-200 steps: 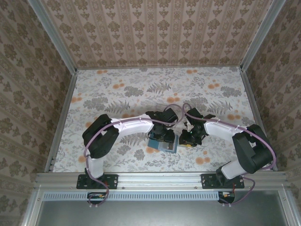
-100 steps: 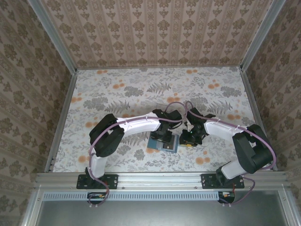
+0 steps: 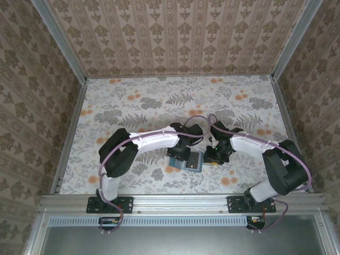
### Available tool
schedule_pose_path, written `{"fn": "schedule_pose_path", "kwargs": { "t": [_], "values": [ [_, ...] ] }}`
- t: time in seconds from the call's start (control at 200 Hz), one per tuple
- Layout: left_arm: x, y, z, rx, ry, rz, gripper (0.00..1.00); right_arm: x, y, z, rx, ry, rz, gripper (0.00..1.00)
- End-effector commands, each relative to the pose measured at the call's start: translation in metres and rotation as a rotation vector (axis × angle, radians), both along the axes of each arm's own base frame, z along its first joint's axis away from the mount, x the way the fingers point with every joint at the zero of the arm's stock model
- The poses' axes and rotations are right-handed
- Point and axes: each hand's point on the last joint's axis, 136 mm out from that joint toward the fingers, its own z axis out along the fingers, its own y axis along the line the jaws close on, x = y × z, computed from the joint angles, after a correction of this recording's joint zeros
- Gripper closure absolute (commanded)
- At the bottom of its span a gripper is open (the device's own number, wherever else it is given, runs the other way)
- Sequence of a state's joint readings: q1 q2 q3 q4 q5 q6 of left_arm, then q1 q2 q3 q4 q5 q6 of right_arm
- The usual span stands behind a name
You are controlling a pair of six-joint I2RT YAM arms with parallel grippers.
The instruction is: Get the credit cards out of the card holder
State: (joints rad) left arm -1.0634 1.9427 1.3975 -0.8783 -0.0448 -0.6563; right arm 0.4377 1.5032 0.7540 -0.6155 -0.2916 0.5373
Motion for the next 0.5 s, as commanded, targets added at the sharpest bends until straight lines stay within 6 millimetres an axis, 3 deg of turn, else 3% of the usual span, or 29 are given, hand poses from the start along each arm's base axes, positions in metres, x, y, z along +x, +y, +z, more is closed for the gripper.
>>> {"fn": "schedule_pose_path", "kwargs": {
  "t": [0.0,0.08,0.275,0.495],
  "values": [
    [-0.003,-0.012,0.015,-0.141,0.02,0.003,0.92,-0.006,-0.017,-0.007,-0.105,0.023,0.033,0.68],
    [-0.004,-0.009,0.015,-0.153,0.023,0.018,0.96,-0.004,-0.019,-0.007,-0.125,0.019,0.037,0.68],
    [-0.012,0.008,0.006,-0.1,0.039,0.033,0.96,0.003,-0.026,-0.006,-0.181,0.012,0.06,0.68],
    [-0.019,0.024,-0.005,-0.017,0.043,0.051,0.81,0.009,-0.03,0.0,-0.218,0.001,0.082,0.68]
  ]
}}
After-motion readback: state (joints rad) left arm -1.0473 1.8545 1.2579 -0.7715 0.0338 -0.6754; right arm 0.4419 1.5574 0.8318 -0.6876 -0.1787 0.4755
